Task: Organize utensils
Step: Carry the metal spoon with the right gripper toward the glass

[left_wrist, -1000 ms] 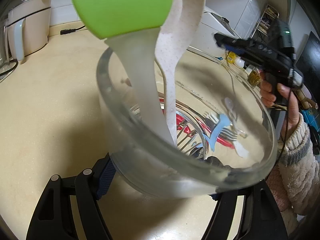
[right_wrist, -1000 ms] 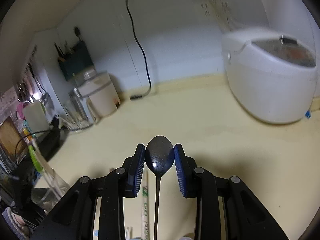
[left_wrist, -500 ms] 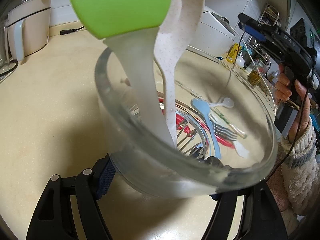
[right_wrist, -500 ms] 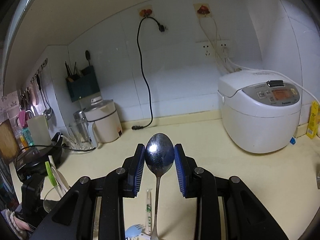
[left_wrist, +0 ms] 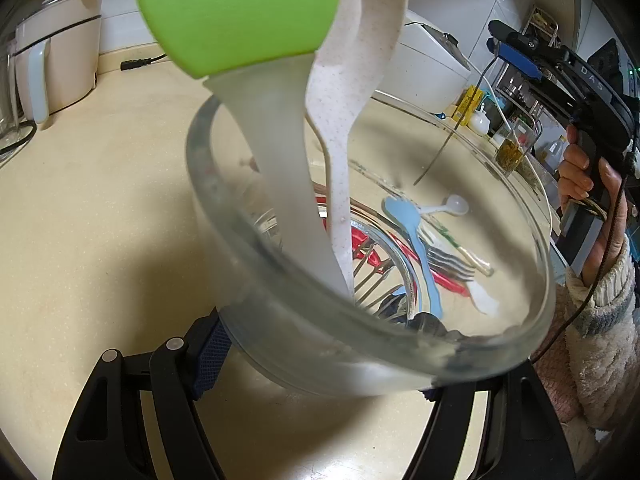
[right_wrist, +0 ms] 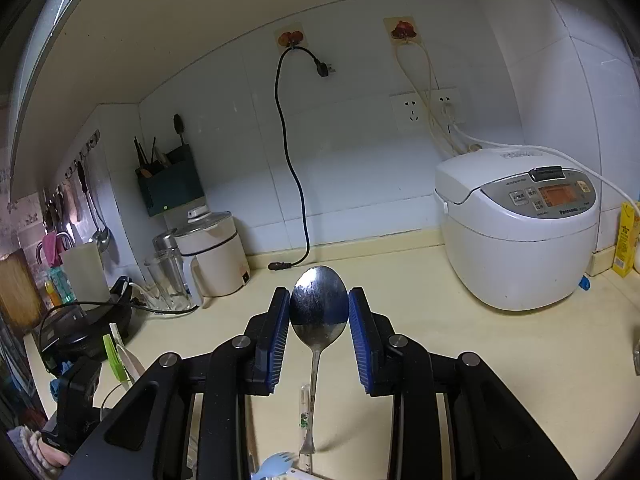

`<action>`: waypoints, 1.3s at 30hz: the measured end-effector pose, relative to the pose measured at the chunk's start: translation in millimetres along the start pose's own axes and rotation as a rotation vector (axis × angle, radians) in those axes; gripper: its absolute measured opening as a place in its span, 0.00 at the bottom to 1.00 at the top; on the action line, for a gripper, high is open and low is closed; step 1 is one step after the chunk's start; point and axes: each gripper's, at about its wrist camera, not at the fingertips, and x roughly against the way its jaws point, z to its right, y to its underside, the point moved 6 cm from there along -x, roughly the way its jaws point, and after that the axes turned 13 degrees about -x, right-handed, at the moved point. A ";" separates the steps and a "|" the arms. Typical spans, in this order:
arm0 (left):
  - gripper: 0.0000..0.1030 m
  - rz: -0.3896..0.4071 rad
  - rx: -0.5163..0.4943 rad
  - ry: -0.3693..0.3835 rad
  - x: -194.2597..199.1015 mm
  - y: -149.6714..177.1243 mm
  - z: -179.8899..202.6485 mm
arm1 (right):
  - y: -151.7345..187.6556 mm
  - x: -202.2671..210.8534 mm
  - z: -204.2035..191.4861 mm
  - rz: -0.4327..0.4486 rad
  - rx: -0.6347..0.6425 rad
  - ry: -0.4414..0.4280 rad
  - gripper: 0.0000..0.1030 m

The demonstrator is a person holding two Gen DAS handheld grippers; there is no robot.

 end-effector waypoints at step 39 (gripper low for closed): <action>0.75 0.005 0.007 0.009 2.9 0.2 -4.4 | -31.5 38.8 -59.3 0.079 0.018 -0.155 0.29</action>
